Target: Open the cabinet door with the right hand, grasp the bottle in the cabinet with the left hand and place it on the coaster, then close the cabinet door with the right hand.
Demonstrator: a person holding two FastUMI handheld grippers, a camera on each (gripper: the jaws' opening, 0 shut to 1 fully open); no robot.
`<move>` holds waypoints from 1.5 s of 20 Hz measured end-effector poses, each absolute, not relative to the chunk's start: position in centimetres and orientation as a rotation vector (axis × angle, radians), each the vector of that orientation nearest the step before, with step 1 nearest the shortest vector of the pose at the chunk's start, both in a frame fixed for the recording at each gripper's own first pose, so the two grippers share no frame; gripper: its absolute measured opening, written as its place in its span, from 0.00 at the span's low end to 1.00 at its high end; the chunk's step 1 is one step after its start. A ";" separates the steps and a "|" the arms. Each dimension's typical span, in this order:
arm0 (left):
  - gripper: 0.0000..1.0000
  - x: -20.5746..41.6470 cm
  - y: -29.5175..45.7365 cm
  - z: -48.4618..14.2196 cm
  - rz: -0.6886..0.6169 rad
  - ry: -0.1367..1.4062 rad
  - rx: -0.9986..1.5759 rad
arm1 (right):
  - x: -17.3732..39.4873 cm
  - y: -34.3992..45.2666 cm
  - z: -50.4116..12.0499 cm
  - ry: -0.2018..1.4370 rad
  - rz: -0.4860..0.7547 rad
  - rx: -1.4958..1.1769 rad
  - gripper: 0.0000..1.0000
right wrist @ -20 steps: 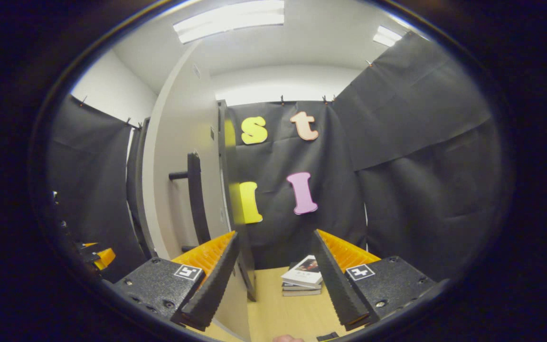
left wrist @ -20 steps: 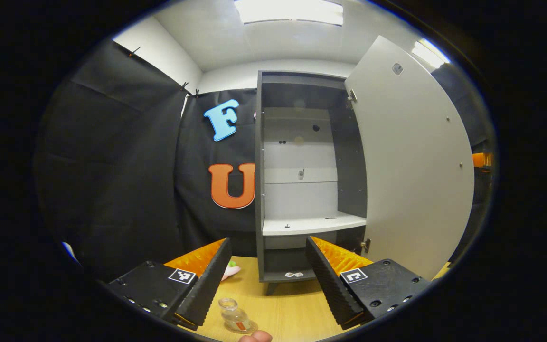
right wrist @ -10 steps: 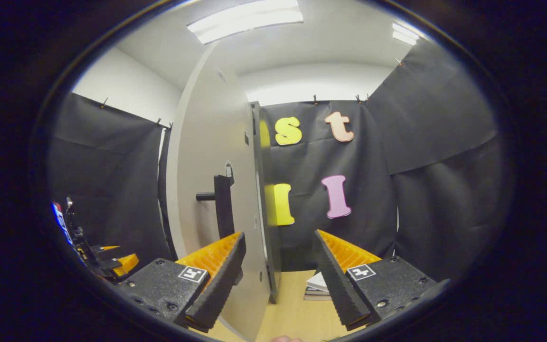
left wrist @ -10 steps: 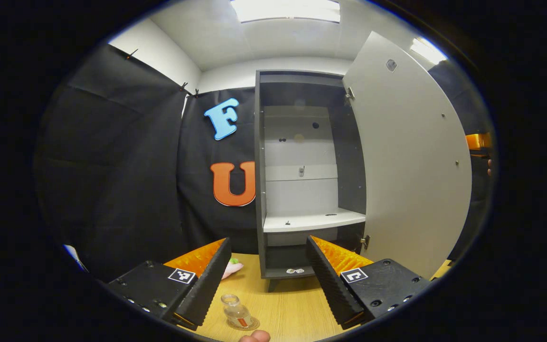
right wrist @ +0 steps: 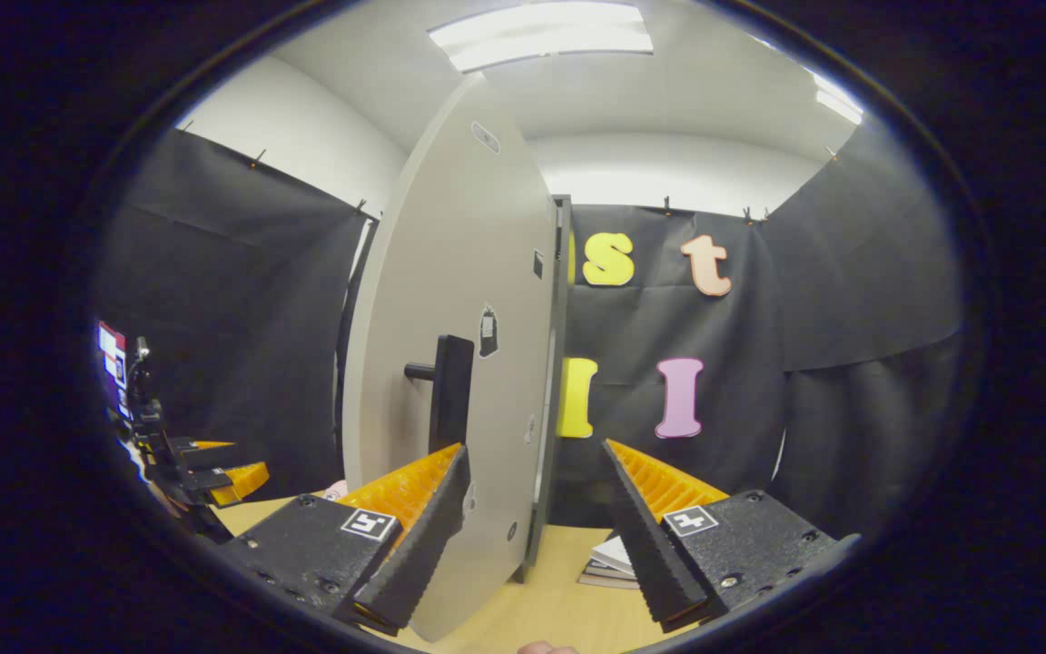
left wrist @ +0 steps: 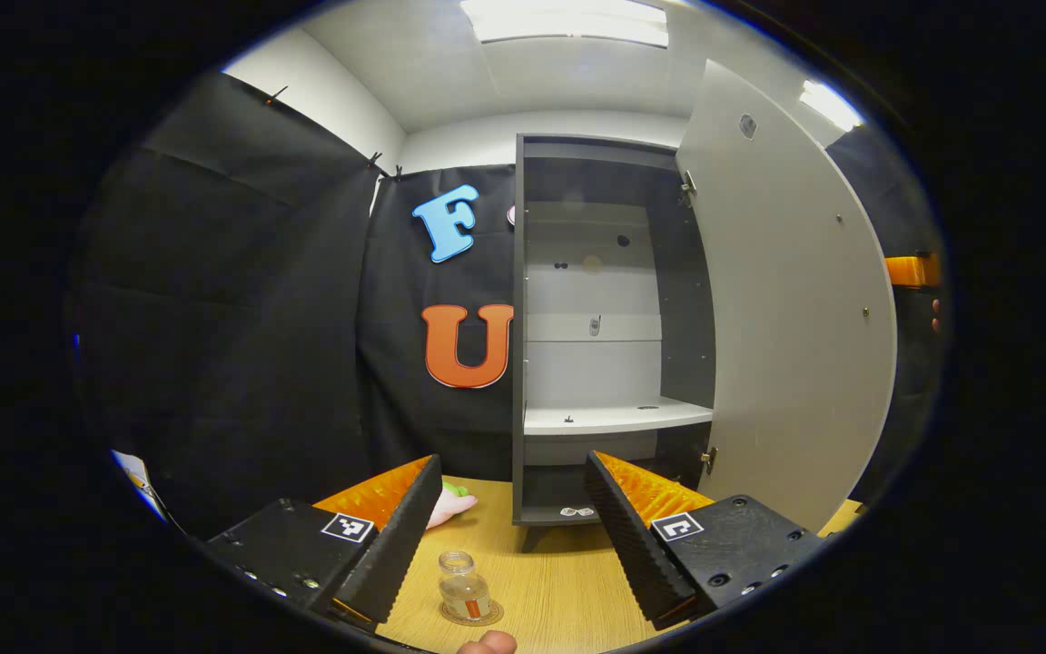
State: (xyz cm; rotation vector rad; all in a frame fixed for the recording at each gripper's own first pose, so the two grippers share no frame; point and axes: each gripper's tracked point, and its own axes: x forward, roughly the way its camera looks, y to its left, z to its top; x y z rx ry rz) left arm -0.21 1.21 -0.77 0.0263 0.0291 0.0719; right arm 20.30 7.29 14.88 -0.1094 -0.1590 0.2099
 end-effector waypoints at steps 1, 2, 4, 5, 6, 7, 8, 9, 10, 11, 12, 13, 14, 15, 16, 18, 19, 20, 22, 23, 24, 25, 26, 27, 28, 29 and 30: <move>0.95 -0.3 1.2 -0.7 0.066 0.026 0.029 | 20.4 8.2 14.7 -0.157 0.233 -0.096 0.92; 0.95 -0.5 1.4 -0.6 0.066 0.023 0.035 | 20.7 9.2 14.8 -0.164 0.261 -0.090 0.92; 0.95 -0.8 1.6 -0.9 0.065 0.026 0.049 | 21.4 11.3 14.8 -0.167 0.321 -0.080 0.92; 0.95 -0.8 1.8 -0.9 0.065 0.023 0.054 | 21.9 12.2 14.7 -0.157 0.338 -0.068 0.88; 0.95 -0.9 1.9 -0.9 0.064 0.021 0.052 | 22.1 13.1 14.6 -0.150 0.356 -0.064 0.88; 0.95 -1.0 2.2 -0.9 0.065 0.021 0.048 | 22.5 14.0 14.8 -0.151 0.373 -0.068 0.92; 0.95 -1.1 2.4 -1.1 0.059 0.028 0.045 | 23.1 15.0 15.0 -0.149 0.383 -0.072 0.88; 0.95 -1.0 2.5 -1.4 0.056 0.032 0.047 | 23.6 15.9 15.2 -0.152 0.390 -0.075 0.92; 0.95 -1.1 2.8 -1.4 0.057 0.036 0.055 | 24.3 16.5 15.5 -0.158 0.384 -0.071 0.93; 0.95 -1.0 3.1 -1.5 0.058 0.037 0.062 | 25.1 17.2 15.8 -0.162 0.373 -0.065 0.93; 0.95 -1.0 3.2 -1.4 0.058 0.035 0.064 | 25.8 18.0 15.9 -0.164 0.367 -0.058 0.92; 0.95 -0.8 3.2 -1.6 0.056 0.034 0.064 | 26.7 18.9 15.9 -0.158 0.375 -0.054 0.93; 0.95 -0.8 3.2 -1.7 0.052 0.035 0.063 | 27.5 20.0 15.8 -0.151 0.390 -0.043 0.93; 0.95 -0.8 3.3 -1.9 0.050 0.039 0.062 | 28.2 21.2 15.7 -0.140 0.406 -0.025 0.93; 0.95 -0.8 3.4 -2.1 0.050 0.042 0.059 | 29.0 22.2 15.5 -0.132 0.422 -0.007 0.92; 0.95 -0.7 3.6 -2.4 0.047 0.045 0.051 | 30.5 24.5 15.5 -0.118 0.457 0.007 0.92; 0.95 -0.6 3.8 -2.7 0.045 0.049 0.048 | 31.5 25.6 15.6 -0.116 0.466 0.014 0.92; 0.95 -0.5 3.9 -2.9 0.037 0.051 0.043 | 32.5 26.7 15.6 -0.114 0.473 0.028 0.93; 0.95 -0.5 4.0 -2.8 0.028 0.044 0.032 | 34.7 28.8 16.1 -0.122 0.469 0.058 0.93; 0.95 -0.5 4.2 -3.0 0.030 0.047 0.034 | 35.8 29.9 16.6 -0.131 0.471 0.068 0.93; 0.95 -0.6 4.4 -3.3 0.033 0.053 0.038 | 36.8 31.3 17.0 -0.129 0.499 0.073 0.93; 0.95 -0.5 4.7 -3.5 0.040 0.057 0.043 | 37.9 32.8 17.0 -0.118 0.516 0.076 0.93; 0.95 -0.6 5.0 -3.6 0.049 0.058 0.046 | 38.5 33.0 17.1 -0.122 0.517 0.083 0.94; 0.95 -0.5 5.2 -3.7 0.056 0.058 0.045 | 39.0 33.0 17.1 -0.129 0.494 0.085 0.95; 0.95 -0.7 5.4 -3.7 0.062 0.057 0.041 | 38.9 33.2 16.6 -0.126 0.474 0.084 0.94; 0.95 -0.8 5.8 -3.8 0.073 0.057 0.037 | 38.7 33.3 16.2 -0.121 0.471 0.085 0.94; 0.95 -1.1 6.1 -3.8 0.084 0.058 0.034 | 38.7 33.4 16.3 -0.121 0.476 0.092 0.94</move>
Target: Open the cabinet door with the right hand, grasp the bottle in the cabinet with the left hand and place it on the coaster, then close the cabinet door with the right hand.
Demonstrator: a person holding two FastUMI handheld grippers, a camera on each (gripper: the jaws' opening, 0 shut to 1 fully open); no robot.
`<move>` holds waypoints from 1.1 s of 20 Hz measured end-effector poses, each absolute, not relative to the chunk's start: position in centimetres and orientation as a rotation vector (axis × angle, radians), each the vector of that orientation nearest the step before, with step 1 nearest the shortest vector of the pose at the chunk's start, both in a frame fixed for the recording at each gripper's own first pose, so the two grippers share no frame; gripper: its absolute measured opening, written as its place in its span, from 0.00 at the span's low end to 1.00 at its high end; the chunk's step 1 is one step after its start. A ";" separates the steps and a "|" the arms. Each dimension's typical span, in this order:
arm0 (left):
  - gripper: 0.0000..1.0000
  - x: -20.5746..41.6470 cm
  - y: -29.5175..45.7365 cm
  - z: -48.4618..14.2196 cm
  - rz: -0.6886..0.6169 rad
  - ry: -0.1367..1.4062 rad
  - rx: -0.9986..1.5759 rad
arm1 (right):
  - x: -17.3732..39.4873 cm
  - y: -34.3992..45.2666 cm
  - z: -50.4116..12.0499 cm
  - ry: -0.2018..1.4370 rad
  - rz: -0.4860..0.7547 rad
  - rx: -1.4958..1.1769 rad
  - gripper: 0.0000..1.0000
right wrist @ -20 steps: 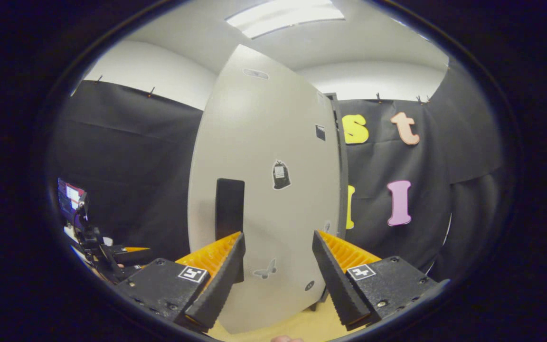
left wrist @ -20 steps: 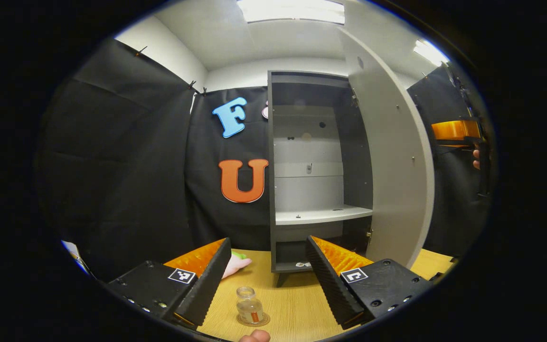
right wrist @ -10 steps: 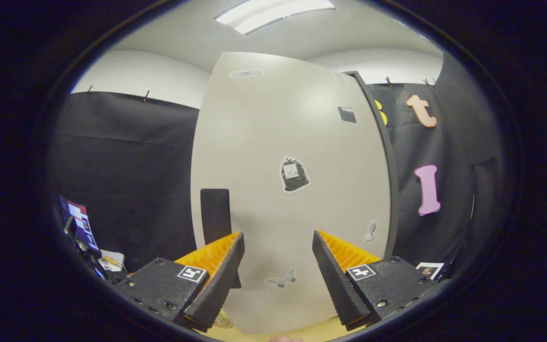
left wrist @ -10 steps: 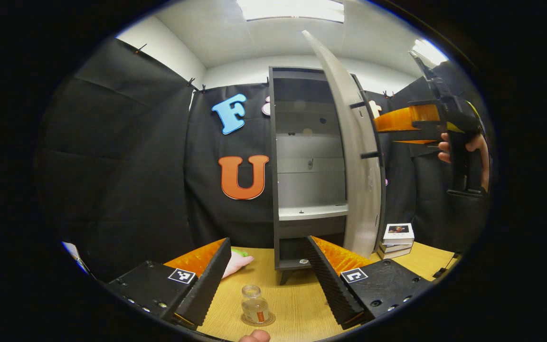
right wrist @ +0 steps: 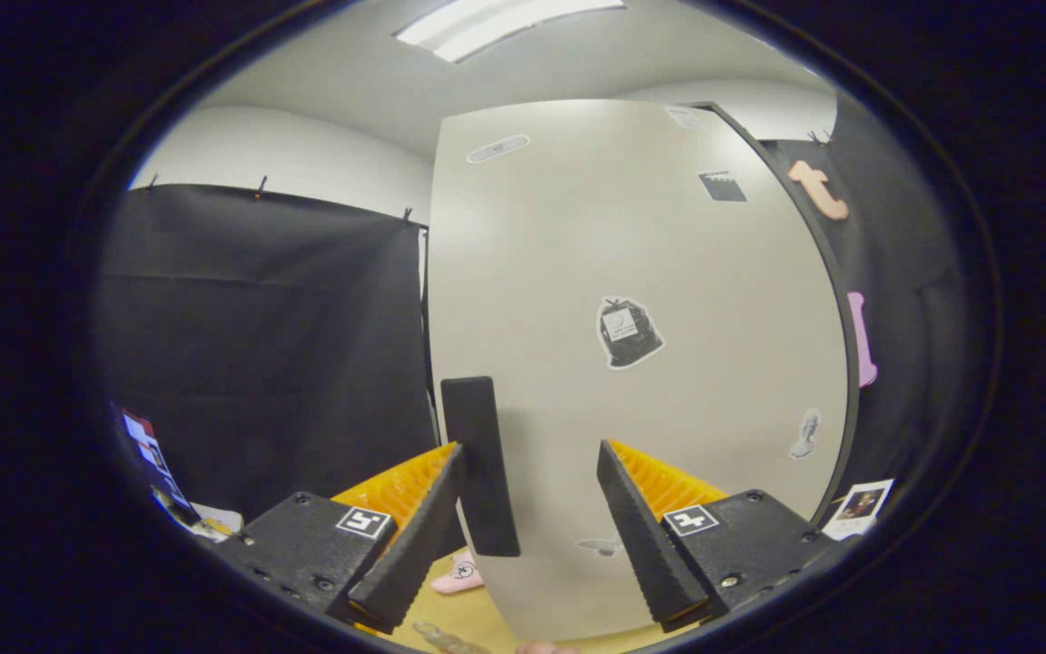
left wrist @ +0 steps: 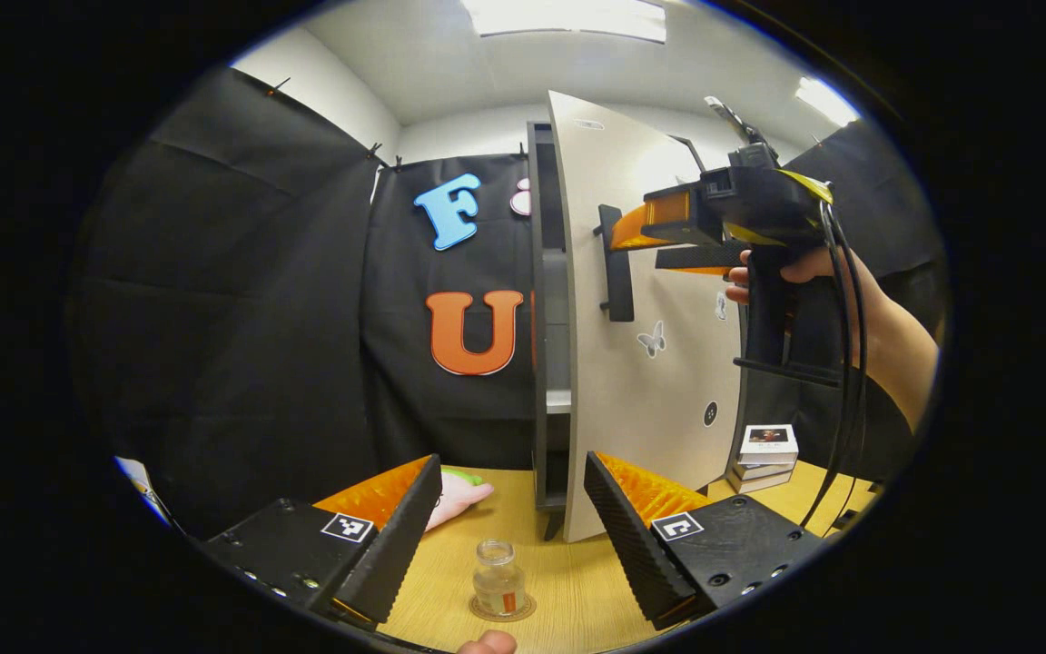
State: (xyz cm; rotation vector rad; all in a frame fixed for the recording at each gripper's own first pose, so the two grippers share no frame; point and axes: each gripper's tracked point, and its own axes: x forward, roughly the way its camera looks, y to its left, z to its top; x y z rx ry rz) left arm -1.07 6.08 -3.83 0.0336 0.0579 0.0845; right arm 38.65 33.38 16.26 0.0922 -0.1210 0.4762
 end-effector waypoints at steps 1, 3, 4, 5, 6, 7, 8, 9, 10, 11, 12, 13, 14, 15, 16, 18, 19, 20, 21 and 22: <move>0.95 -1.3 6.2 -3.9 0.092 0.060 0.029 | 38.3 33.0 16.2 -0.121 0.476 0.099 0.94; 0.95 -1.7 6.3 -4.1 0.100 0.064 0.025 | 37.8 32.3 15.9 -0.121 0.474 0.095 0.94; 0.95 -2.0 6.3 -4.0 0.103 0.065 0.028 | 36.9 31.7 15.5 -0.122 0.471 0.088 0.94; 0.95 -2.1 6.4 -3.8 0.105 0.064 0.034 | 36.1 31.3 15.2 -0.122 0.466 0.078 0.94; 0.95 -2.2 6.4 -3.7 0.106 0.064 0.040 | 35.2 30.6 14.6 -0.121 0.458 0.067 0.94; 1.00 -2.3 6.4 -3.4 0.107 0.060 0.046 | 34.4 29.9 14.2 -0.122 0.449 0.051 0.94; 0.95 -2.2 6.3 -3.3 0.107 0.056 0.051 | 33.8 29.0 13.9 -0.124 0.435 0.031 0.94; 1.00 -2.3 6.3 -3.0 0.106 0.054 0.053 | 33.1 28.0 13.5 -0.127 0.415 0.012 0.94; 1.00 -2.2 6.1 -2.8 0.104 0.052 0.054 | 32.3 27.0 13.2 -0.127 0.395 -0.002 0.94; 0.95 -2.1 5.8 -2.5 0.101 0.049 0.054 | 31.5 26.2 12.8 -0.127 0.382 -0.010 0.94; 0.95 -2.0 5.6 -2.2 0.096 0.045 0.053 | 30.7 25.3 12.5 -0.126 0.371 -0.013 0.94; 0.95 -1.7 5.1 -1.7 0.089 0.041 0.052 | 29.9 24.5 12.1 -0.122 0.359 -0.015 0.94; 0.95 -1.6 4.6 -1.6 0.080 0.037 0.053 | 29.1 23.5 11.7 -0.120 0.345 -0.019 0.94; 0.95 -1.3 4.1 -1.2 0.069 0.033 0.059 | 28.4 22.3 11.3 -0.117 0.323 -0.027 0.94; 0.95 -1.2 3.8 -1.0 0.060 0.028 0.066 | 27.8 21.1 10.6 -0.108 0.298 -0.037 0.94; 0.95 -0.7 2.6 -0.7 0.038 0.022 0.071 | 26.9 18.3 9.3 -0.088 0.242 -0.052 0.94; 0.95 -0.4 2.1 -0.7 0.030 0.020 0.069 | 26.5 17.0 8.7 -0.077 0.214 -0.051 0.94; 0.95 -0.1 1.5 -0.8 0.020 0.019 0.064 | 25.9 15.8 7.9 -0.068 0.188 -0.047 0.94; 0.95 0.0 0.9 -0.7 0.010 0.021 0.055 | 25.5 14.6 7.2 -0.066 0.160 -0.044 0.94; 1.00 0.1 0.3 -0.8 0.001 0.021 0.046 | 25.0 13.1 6.4 -0.065 0.123 -0.043 0.94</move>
